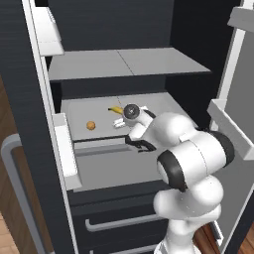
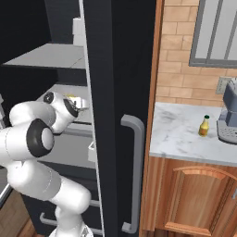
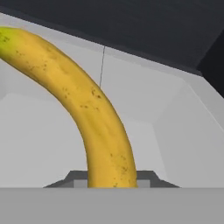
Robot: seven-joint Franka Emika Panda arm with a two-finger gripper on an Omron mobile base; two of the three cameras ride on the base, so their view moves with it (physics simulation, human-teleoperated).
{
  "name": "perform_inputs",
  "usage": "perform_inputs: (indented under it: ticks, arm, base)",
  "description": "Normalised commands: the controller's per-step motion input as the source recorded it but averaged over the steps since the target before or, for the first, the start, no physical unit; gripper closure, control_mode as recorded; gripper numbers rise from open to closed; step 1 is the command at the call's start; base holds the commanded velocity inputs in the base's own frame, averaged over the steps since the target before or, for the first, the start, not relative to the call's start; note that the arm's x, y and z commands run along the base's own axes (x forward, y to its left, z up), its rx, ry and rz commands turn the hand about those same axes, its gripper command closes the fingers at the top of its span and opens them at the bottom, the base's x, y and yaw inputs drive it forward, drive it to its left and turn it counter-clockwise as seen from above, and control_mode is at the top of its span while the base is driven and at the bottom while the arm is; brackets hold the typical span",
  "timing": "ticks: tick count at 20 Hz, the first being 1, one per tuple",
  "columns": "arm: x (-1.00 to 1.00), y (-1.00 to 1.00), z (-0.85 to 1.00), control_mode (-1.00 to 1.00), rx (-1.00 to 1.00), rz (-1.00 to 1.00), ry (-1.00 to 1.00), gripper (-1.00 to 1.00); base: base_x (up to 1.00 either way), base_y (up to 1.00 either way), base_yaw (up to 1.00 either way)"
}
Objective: Place the mustard and mustard from the counter to the top shelf of the fridge. If the existing items in the fridge are on the top shelf, move them to other shelves.
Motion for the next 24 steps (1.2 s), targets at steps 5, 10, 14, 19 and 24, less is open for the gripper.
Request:
perform_inputs:
  ticks: [5,10,14,19,24]
  arm:
    - [0.95,0.15,-0.17,-1.0,-0.01,-0.08,0.0,-1.0]
    - [0.2,0.04,0.0,-1.0,0.0,-0.03,0.02,-1.0]
    - [-0.27,0.0,0.26,-1.0,0.0,-0.02,0.0,-1.0]
    - [-0.86,0.0,0.87,-1.0,0.0,-0.05,-0.01,-1.0]
    - [-1.0,-0.05,1.0,-1.0,0.03,-0.08,0.0,-1.0]
  base:
    - [0.0,0.0,0.0]
    - [0.0,0.0,0.0]
    - [0.0,0.0,0.0]
    - [0.0,0.0,0.0]
    - [0.0,0.0,0.0]
